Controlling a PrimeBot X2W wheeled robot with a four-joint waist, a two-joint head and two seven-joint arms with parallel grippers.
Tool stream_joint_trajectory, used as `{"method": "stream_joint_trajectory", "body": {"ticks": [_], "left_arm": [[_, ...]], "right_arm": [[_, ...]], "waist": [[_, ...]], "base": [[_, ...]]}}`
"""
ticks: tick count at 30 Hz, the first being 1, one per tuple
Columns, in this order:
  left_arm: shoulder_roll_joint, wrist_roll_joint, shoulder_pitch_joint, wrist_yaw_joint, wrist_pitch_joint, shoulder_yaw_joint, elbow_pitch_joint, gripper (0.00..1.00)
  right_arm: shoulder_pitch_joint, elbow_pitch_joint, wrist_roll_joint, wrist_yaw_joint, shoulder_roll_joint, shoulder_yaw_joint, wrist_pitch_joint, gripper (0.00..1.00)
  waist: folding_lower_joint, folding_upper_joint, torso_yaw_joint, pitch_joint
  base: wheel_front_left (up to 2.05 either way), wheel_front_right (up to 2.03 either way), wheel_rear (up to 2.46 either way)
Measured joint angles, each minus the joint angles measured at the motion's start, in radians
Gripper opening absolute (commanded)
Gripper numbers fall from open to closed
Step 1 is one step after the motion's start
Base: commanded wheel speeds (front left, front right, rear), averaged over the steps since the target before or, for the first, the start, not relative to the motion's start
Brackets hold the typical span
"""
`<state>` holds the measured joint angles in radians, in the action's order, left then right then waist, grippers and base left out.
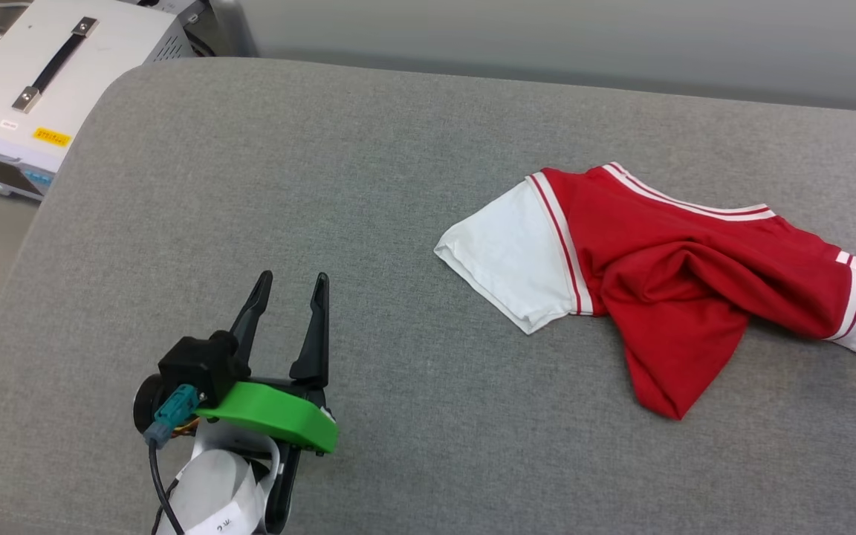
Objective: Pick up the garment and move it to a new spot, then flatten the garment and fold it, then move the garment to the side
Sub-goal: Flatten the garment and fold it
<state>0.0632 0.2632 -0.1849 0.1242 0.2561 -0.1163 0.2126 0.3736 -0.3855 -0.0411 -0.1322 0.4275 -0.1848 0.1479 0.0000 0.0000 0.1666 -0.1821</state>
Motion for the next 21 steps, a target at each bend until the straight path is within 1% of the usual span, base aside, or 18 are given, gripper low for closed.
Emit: {"method": "stream_joint_trajectory", "body": {"ticks": [5,9,11,15,17,21], "left_arm": [[0.000,0.001,0.004,0.001,0.000,0.004,-0.002,1.00],[-0.001,0.015,0.015,0.001,0.000,0.000,-0.002,1.00],[-0.001,0.022,0.025,0.001,0.000,-0.006,0.001,1.00],[-0.001,0.038,0.042,0.001,0.000,-0.022,0.012,1.00],[-0.001,0.046,0.045,0.001,0.000,-0.037,0.021,1.00],[0.003,0.063,0.044,0.002,-0.002,-0.047,0.041,1.00]], "right_arm": [[-0.046,0.112,0.079,0.000,-0.064,0.002,-0.101,1.00],[-0.132,0.222,0.136,0.000,-0.129,-0.001,-0.156,1.00],[-0.184,0.280,0.152,0.000,-0.175,-0.003,-0.183,1.00],[-0.273,0.366,0.163,0.001,-0.259,-0.012,-0.217,1.00],[-0.302,0.394,0.163,0.001,-0.288,-0.016,-0.223,1.00],[-0.332,0.444,0.162,0.001,-0.312,-0.011,-0.223,1.00]], "waist": [[0.0000,0.0000,-0.023,0.036],[0.0000,0.0000,-0.044,0.060],[0.0000,0.0000,-0.054,0.070],[0.0000,0.0000,-0.072,0.082],[0.0000,0.0000,-0.080,0.084],[0.0000,0.0000,-0.097,0.076]], "base": [[0.00,0.00,0.00],[0.00,0.00,0.00],[0.00,0.00,0.00],[0.00,0.00,0.00],[0.00,0.00,0.00],[0.00,0.00,0.00]]}}
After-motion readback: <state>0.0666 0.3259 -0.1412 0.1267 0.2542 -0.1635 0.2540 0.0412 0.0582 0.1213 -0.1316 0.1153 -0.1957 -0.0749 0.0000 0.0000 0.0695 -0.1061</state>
